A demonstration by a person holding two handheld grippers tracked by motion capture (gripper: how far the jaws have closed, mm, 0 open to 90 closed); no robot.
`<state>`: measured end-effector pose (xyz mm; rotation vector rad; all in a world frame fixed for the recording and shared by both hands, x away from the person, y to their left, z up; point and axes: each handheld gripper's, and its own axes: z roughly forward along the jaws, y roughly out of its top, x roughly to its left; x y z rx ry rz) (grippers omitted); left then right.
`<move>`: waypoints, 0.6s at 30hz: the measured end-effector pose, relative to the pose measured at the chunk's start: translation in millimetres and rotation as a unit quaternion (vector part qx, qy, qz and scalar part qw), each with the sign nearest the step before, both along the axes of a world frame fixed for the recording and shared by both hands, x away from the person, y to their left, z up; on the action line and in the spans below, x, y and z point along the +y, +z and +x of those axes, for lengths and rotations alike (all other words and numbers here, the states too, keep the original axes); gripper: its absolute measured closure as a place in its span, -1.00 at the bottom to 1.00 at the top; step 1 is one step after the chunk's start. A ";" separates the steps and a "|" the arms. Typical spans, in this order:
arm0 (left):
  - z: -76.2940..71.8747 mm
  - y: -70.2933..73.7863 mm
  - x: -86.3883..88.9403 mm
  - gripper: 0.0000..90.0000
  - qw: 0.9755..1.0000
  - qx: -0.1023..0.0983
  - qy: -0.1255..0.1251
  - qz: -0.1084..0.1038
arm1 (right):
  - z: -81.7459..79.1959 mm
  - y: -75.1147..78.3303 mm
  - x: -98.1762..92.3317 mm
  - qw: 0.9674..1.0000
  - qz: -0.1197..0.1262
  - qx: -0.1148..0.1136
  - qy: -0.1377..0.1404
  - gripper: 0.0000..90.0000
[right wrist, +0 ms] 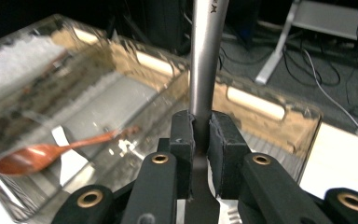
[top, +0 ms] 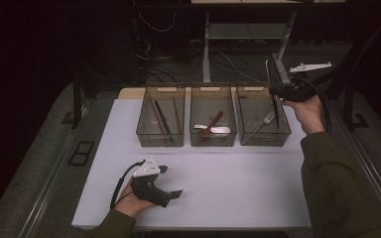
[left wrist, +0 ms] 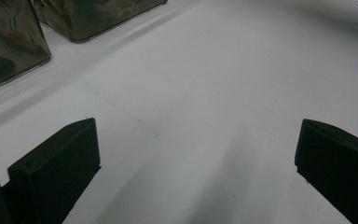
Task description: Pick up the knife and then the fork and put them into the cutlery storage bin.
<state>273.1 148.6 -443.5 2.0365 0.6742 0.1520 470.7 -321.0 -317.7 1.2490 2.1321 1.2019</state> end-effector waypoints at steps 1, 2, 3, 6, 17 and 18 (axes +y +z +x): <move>0.0 0.0 0.1 -1.00 1.000 0.000 0.000 0.000 | 1.1 -3.7 0.1 1.000 -0.005 0.005 -0.001 0.78; 0.0 0.1 0.1 -1.00 1.000 0.000 0.000 0.000 | 1.9 -7.3 0.1 1.000 -0.008 0.012 -0.001 0.78; -0.1 0.2 0.1 -1.00 1.000 0.000 0.000 0.000 | 2.7 -11.1 -0.2 1.000 -0.011 0.016 -0.002 0.78; -0.1 0.1 0.0 -1.00 1.000 0.000 0.000 0.000 | 4.2 -21.8 -1.8 0.999 -0.022 0.034 -0.005 0.79; 0.5 -0.7 0.1 -1.00 1.000 -0.001 0.001 0.001 | 10.6 -49.0 2.3 0.993 -0.066 0.094 0.006 0.78; 0.6 -0.8 0.1 -1.00 1.000 -0.001 0.002 0.001 | 11.7 -50.1 3.9 0.993 -0.070 0.097 0.005 0.78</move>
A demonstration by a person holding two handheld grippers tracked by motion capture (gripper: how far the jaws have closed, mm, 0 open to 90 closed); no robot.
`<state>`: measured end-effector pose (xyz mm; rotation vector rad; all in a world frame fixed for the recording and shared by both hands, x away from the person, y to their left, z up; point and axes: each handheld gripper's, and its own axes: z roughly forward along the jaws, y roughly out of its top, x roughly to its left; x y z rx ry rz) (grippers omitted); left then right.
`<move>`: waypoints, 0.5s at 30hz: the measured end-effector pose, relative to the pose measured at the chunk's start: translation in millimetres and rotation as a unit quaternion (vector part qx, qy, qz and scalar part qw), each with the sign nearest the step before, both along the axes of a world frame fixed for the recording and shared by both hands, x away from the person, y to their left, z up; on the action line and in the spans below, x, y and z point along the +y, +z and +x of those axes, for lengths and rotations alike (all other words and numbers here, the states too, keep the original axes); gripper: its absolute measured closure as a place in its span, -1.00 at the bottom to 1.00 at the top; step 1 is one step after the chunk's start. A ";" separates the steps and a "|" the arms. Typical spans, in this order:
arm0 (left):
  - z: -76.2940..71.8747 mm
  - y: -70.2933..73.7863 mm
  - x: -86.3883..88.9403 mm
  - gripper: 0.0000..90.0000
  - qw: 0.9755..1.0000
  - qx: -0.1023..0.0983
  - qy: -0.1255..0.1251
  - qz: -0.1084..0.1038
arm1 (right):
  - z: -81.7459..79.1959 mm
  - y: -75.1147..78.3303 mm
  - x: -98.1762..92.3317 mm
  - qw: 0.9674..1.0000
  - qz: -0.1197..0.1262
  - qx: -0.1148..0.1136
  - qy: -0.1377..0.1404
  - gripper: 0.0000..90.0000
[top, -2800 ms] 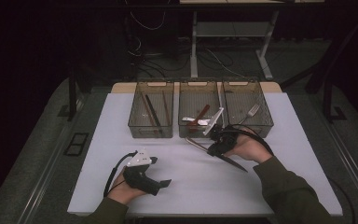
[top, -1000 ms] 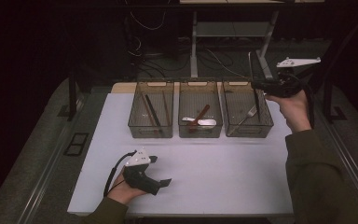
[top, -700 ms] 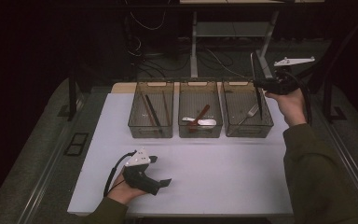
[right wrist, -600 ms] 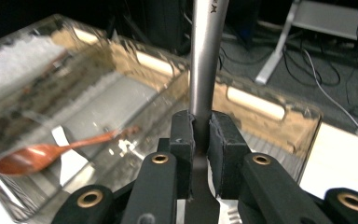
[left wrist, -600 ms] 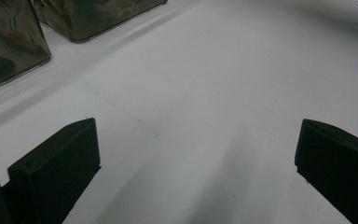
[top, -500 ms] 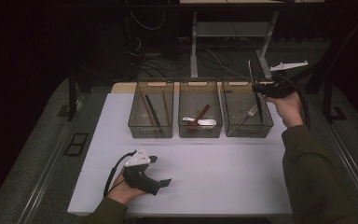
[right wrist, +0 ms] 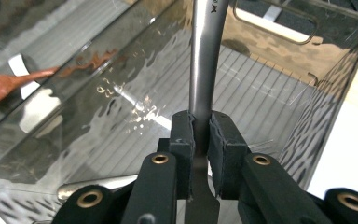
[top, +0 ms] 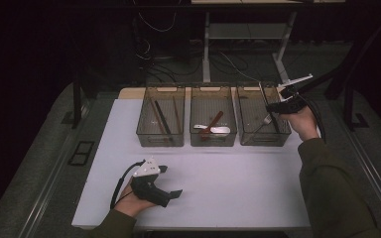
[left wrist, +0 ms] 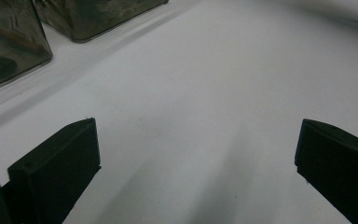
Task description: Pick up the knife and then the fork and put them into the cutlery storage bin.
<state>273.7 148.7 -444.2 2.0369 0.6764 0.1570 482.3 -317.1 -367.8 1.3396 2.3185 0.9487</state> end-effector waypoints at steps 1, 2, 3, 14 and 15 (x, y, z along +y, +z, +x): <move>0.1 -0.1 0.0 -1.00 1.000 -0.001 0.000 0.000 | 1.3 -1.1 1.3 1.000 -0.004 0.003 0.002 0.78; 0.2 -0.1 0.0 -1.00 1.000 -0.001 0.000 0.000 | 2.5 -2.3 2.7 1.000 -0.006 0.006 0.002 0.78; 0.3 -0.2 0.1 -1.00 1.000 -0.002 0.000 0.000 | 3.8 -3.3 4.0 1.000 -0.009 0.007 0.003 0.78; 1.7 -1.1 1.2 -1.00 1.000 -0.008 -0.002 0.003 | 16.4 -21.6 25.4 0.998 -0.048 0.028 0.010 0.78; 1.8 -1.1 1.4 -1.00 1.000 -0.009 -0.002 0.002 | 16.9 -23.0 26.4 0.998 -0.051 0.028 0.010 0.74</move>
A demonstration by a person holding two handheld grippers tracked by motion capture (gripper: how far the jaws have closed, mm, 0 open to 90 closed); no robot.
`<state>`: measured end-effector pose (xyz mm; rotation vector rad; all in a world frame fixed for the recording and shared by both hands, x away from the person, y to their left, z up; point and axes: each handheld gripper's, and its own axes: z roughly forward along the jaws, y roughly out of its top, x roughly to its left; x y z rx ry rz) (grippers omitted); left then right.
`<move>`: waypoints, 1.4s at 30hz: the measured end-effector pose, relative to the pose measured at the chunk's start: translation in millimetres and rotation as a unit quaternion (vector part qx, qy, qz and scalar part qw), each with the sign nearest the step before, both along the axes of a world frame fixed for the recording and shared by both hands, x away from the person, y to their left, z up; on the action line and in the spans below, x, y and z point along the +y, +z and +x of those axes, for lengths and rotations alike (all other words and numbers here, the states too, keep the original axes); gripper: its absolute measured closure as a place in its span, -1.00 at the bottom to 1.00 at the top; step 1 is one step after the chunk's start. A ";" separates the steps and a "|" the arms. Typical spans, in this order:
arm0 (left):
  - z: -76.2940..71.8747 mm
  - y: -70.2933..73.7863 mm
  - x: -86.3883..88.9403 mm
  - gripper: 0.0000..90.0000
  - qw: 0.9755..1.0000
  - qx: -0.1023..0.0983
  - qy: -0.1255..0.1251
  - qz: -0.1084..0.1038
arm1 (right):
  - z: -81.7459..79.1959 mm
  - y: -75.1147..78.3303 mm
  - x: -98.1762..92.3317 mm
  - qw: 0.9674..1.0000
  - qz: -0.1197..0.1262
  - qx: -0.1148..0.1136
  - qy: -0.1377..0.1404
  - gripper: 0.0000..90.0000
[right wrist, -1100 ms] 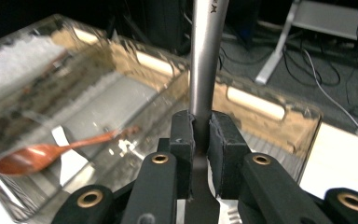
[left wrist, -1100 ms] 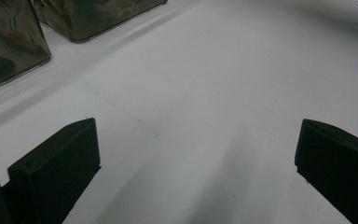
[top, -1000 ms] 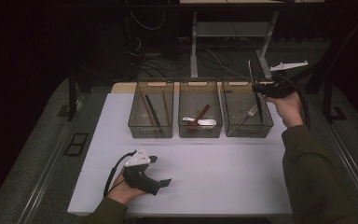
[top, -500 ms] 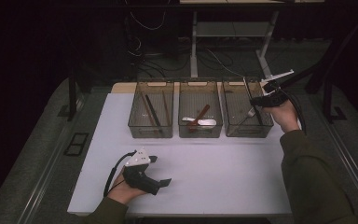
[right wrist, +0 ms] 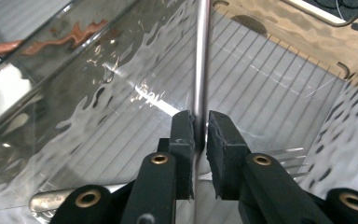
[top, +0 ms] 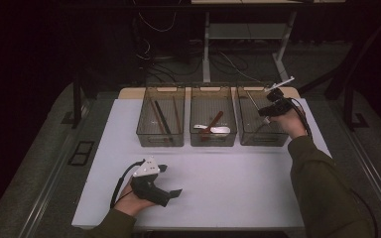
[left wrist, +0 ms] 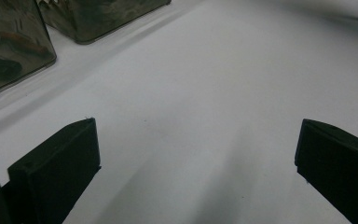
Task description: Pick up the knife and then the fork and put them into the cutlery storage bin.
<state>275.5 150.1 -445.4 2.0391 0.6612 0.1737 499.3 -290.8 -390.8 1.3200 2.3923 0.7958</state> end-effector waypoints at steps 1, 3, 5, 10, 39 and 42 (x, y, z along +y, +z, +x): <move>0.2 0.0 0.3 -1.00 1.000 0.000 0.000 0.000 | 0.1 -0.4 0.1 1.000 0.004 -0.001 -0.001 0.65; 0.3 -0.1 0.5 -1.00 1.000 0.000 0.001 0.000 | -0.1 -0.2 -1.4 1.000 0.019 0.002 -0.002 0.52; 0.2 0.0 0.8 -1.00 1.000 -0.001 0.001 0.001 | -1.5 0.6 -3.1 1.000 0.024 0.003 -0.005 0.38; 0.1 0.4 1.2 -1.00 1.000 -0.001 0.002 0.002 | -7.1 6.7 -8.5 0.998 0.064 0.002 -0.013 0.11; -1.7 1.7 3.7 -1.00 1.000 0.002 0.000 0.002 | -79.8 21.9 -12.7 0.987 0.131 -0.084 0.026 -0.43; -1.9 1.4 3.4 -1.00 1.000 0.003 0.000 0.002 | -90.5 20.0 -11.5 0.986 0.139 -0.089 0.036 -0.48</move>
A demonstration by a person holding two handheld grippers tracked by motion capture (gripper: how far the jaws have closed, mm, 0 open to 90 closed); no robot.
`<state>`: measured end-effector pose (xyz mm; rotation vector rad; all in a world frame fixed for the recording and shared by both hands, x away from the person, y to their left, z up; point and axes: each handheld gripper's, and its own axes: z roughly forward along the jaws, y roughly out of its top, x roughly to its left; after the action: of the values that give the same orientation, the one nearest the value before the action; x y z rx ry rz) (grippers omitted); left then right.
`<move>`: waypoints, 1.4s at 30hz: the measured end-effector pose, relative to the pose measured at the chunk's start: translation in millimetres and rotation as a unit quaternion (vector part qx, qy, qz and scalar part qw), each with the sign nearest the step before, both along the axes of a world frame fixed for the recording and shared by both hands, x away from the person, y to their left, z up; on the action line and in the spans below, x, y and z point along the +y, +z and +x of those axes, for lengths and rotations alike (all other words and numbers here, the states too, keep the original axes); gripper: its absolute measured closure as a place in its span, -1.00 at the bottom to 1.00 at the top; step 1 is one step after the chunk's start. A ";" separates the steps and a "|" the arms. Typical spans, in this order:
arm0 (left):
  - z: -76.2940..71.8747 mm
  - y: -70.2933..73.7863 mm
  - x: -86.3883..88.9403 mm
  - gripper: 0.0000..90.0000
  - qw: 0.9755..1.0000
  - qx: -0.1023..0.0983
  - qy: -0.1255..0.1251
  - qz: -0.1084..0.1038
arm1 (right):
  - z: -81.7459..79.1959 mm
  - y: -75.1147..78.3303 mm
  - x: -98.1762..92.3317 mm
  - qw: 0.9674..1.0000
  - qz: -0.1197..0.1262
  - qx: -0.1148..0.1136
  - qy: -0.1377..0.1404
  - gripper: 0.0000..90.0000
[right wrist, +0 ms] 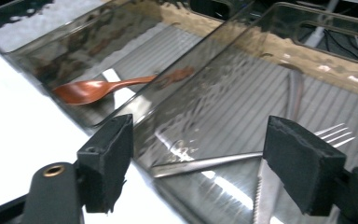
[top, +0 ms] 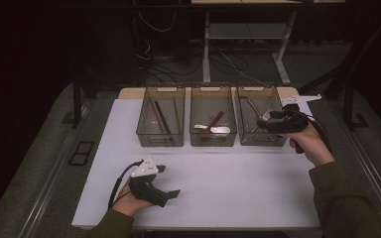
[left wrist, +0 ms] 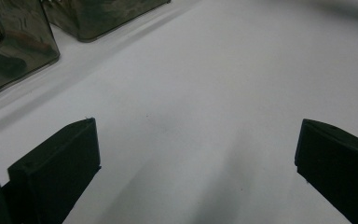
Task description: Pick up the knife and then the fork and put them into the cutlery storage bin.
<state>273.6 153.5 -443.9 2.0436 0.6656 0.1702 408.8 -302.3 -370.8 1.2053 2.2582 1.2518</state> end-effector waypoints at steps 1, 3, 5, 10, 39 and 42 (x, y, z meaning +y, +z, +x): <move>-0.1 0.0 0.0 -1.00 1.000 0.000 0.000 0.000 | -3.8 -1.1 0.9 1.000 0.001 -0.001 0.002 -0.49; 0.0 -0.1 0.1 -1.00 1.000 0.000 -0.001 0.001 | -11.2 -3.7 3.5 1.000 -0.002 -0.003 0.009 -0.53; -0.2 -0.4 0.1 -1.00 1.000 0.001 -0.002 0.002 | -18.6 -7.1 6.2 1.000 -0.006 -0.011 0.018 -0.54; -0.6 -0.8 -0.6 -1.00 1.000 0.002 -0.003 0.001 | -37.9 -15.5 11.8 0.999 -0.001 -0.009 0.037 -0.56; -2.5 0.5 -1.2 -1.00 1.000 -0.002 -0.004 0.000 | -110.1 -51.6 29.3 0.994 0.012 -0.017 0.107 -0.59; -3.0 0.9 -1.5 -1.00 1.000 -0.002 -0.005 0.000 | -116.2 -55.1 30.8 0.993 0.011 -0.019 0.112 -0.59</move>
<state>270.7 152.1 -443.0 2.0463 0.6542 0.1681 292.6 -271.5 -425.9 0.9464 2.4097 1.3677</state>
